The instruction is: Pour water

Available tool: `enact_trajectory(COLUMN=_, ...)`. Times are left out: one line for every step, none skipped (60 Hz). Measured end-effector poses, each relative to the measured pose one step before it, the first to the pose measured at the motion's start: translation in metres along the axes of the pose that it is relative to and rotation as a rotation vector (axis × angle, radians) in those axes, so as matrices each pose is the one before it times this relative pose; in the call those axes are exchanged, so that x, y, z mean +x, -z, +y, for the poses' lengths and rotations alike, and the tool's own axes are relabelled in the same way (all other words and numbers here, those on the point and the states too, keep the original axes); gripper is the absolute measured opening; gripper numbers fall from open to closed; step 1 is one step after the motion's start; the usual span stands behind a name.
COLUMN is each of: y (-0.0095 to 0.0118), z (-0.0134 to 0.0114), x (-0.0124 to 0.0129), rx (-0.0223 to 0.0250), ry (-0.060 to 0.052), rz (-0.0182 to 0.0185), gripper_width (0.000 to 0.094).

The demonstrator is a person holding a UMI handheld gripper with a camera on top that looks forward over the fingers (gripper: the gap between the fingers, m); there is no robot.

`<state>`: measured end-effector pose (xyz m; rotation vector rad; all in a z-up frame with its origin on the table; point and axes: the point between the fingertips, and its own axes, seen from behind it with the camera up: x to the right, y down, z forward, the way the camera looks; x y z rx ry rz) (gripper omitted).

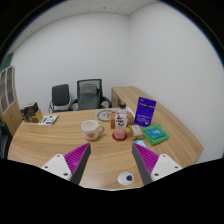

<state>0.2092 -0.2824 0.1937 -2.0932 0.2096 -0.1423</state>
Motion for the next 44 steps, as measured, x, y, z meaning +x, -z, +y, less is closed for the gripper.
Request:
enact_trajectory(y=0.00864, z=0.00021, x=-0.00237, rx=0.00286, ry=0.0020, rz=-0.00337, gripper_width=0.0857)
enact_trajectory(y=0.00854, z=0.00028, x=-0.00195, rx=0.00253, ry=0.0021, rz=-0.00223, gripper_width=0.0856)
enact_trajectory(y=0.00703, z=0.00026, x=-0.00086, rx=-0.00063, ry=-0.0006, rz=0.00086, gripper_width=0.0857)
enact_trajectory(y=0.00775, z=0.00113, x=-0.00100, rx=-0.00148, ry=-0.0004, rz=0.00262, gripper_width=0.0858)
enact_trajectory(y=0.00737, z=0.00083, x=-0.00106, rx=-0.00124, ry=0.0004, rz=0.00113, gripper_width=0.0858)
enact_trajectory(y=0.00693, z=0.00005, x=-0.00141, rx=0.00036, ry=0.0013, rz=-0.00088, gripper_width=0.0857)
enact_trajectory(y=0.00682, z=0.00007, x=-0.00135, rx=0.00172, ry=0.0017, rz=-0.00154, gripper_width=0.0858)
enact_trajectory(y=0.00826, z=-0.00002, x=-0.00120, rx=0.00113, ry=0.0013, rz=0.00021, gripper_width=0.0858)
enact_trajectory(y=0.00574, z=0.00012, x=-0.00027, rx=0.00086, ry=-0.0020, rz=0.00150, gripper_width=0.0860)
enact_trajectory(y=0.00583, z=0.00006, x=-0.00062, rx=0.00143, ry=-0.0015, rz=0.00056, gripper_width=0.0858)
enact_trajectory(y=0.00527, z=-0.00005, x=-0.00095, rx=0.00200, ry=0.0002, rz=-0.00093, gripper_width=0.0859)
enact_trajectory(y=0.00525, z=0.00018, x=-0.00102, rx=0.00103, ry=0.0017, rz=-0.00159, gripper_width=0.0858)
enact_trajectory(y=0.00510, z=0.00007, x=-0.00086, rx=0.00064, ry=0.0016, rz=-0.00011, gripper_width=0.0858)
enact_trajectory(y=0.00512, z=-0.00009, x=-0.00046, rx=0.00151, ry=0.0012, rz=0.00093, gripper_width=0.0858)
enact_trajectory(y=0.00372, z=-0.00081, x=-0.00009, rx=0.00168, ry=0.0009, rz=0.00086, gripper_width=0.0859)
enact_trajectory(y=0.00451, z=-0.00040, x=-0.00017, rx=0.00289, ry=0.0024, rz=0.00045, gripper_width=0.0858)
enact_trajectory(y=0.00438, z=-0.00009, x=-0.00025, rx=0.00211, ry=0.0020, rz=0.00099, gripper_width=0.0858)
enact_trajectory(y=0.00371, z=-0.00043, x=-0.00037, rx=0.00078, ry=0.0009, rz=0.00068, gripper_width=0.0858)
enact_trajectory(y=0.00360, z=0.00014, x=-0.00057, rx=0.00091, ry=0.0016, rz=-0.00017, gripper_width=0.0858)
enact_trajectory(y=0.00301, z=0.00010, x=-0.00066, rx=0.00087, ry=0.0026, rz=-0.00210, gripper_width=0.0858)
enact_trajectory(y=0.00279, z=0.00017, x=-0.00067, rx=0.00032, ry=0.0033, rz=-0.00213, gripper_width=0.0859)
enact_trajectory(y=0.00252, z=0.00036, x=-0.00021, rx=-0.00074, ry=0.0026, rz=-0.00080, gripper_width=0.0858)
enact_trajectory(y=0.00260, z=0.00024, x=0.00018, rx=-0.00111, ry=0.0010, rz=0.00108, gripper_width=0.0858)
enact_trajectory(y=0.00254, z=-0.00003, x=0.00054, rx=-0.00129, ry=0.0006, rz=0.00171, gripper_width=0.0856)
enact_trajectory(y=0.00227, z=0.00011, x=0.00036, rx=-0.00125, ry=0.0017, rz=0.00116, gripper_width=0.0857)
enact_trajectory(y=0.00223, z=-0.00024, x=0.00024, rx=-0.00051, ry=0.0019, rz=0.00042, gripper_width=0.0860)
enact_trajectory(y=0.00182, z=-0.00047, x=0.00075, rx=0.00026, ry=0.0011, rz=0.00103, gripper_width=0.0860)
enact_trajectory(y=0.00159, z=-0.00057, x=0.00073, rx=0.00074, ry=0.0003, rz=0.00169, gripper_width=0.0857)
enact_trajectory(y=0.00180, z=-0.00023, x=0.00058, rx=-0.00016, ry=-0.0002, rz=0.00151, gripper_width=0.0858)
enact_trajectory(y=0.00139, z=-0.00017, x=0.00096, rx=-0.00077, ry=-0.0022, rz=-0.00028, gripper_width=0.0857)
enact_trajectory(y=0.00062, z=0.00050, x=-0.00103, rx=-0.00266, ry=-0.0043, rz=-0.00094, gripper_width=0.0857)
enact_trajectory(y=0.00105, z=0.00089, x=0.00006, rx=-0.00506, ry=-0.0052, rz=-0.00225, gripper_width=0.0855)
enact_trajectory(y=0.00130, z=0.00068, x=0.00019, rx=-0.00322, ry=-0.0019, rz=0.00002, gripper_width=0.0857)
enact_trajectory(y=0.00129, z=0.00037, x=0.00072, rx=-0.00064, ry=0.0042, rz=0.00289, gripper_width=0.0856)
enact_trajectory(y=0.00117, z=0.00020, x=0.00103, rx=0.00247, ry=0.0090, rz=0.00561, gripper_width=0.0856)
enact_trajectory(y=0.00132, z=0.00010, x=0.00134, rx=0.00240, ry=0.0095, rz=0.00583, gripper_width=0.0855)
enact_trajectory(y=-0.00011, z=0.00103, x=0.00219, rx=0.00160, ry=0.0066, rz=0.00335, gripper_width=0.0855)
enact_trajectory(y=0.00122, z=0.00076, x=0.00035, rx=-0.00257, ry=-0.0001, rz=-0.00202, gripper_width=0.0857)
enact_trajectory(y=0.00129, z=0.00079, x=-0.00070, rx=-0.00441, ry=-0.0056, rz=-0.00584, gripper_width=0.0857)
enact_trajectory(y=0.00058, z=0.00114, x=-0.00108, rx=-0.00414, ry=-0.0096, rz=-0.00765, gripper_width=0.0856)
enact_trajectory(y=0.00084, z=0.00068, x=-0.00119, rx=-0.00229, ry=-0.0095, rz=-0.00688, gripper_width=0.0857)
enact_trajectory(y=0.00094, z=0.00074, x=-0.00097, rx=-0.00045, ry=-0.0059, rz=-0.00428, gripper_width=0.0857)
enact_trajectory(y=0.00061, z=0.00049, x=-0.00059, rx=0.00033, ry=-0.0022, rz=-0.00131, gripper_width=0.0858)
enact_trajectory(y=0.00050, z=0.00077, x=0.00013, rx=0.00039, ry=0.0006, rz=0.00150, gripper_width=0.0856)
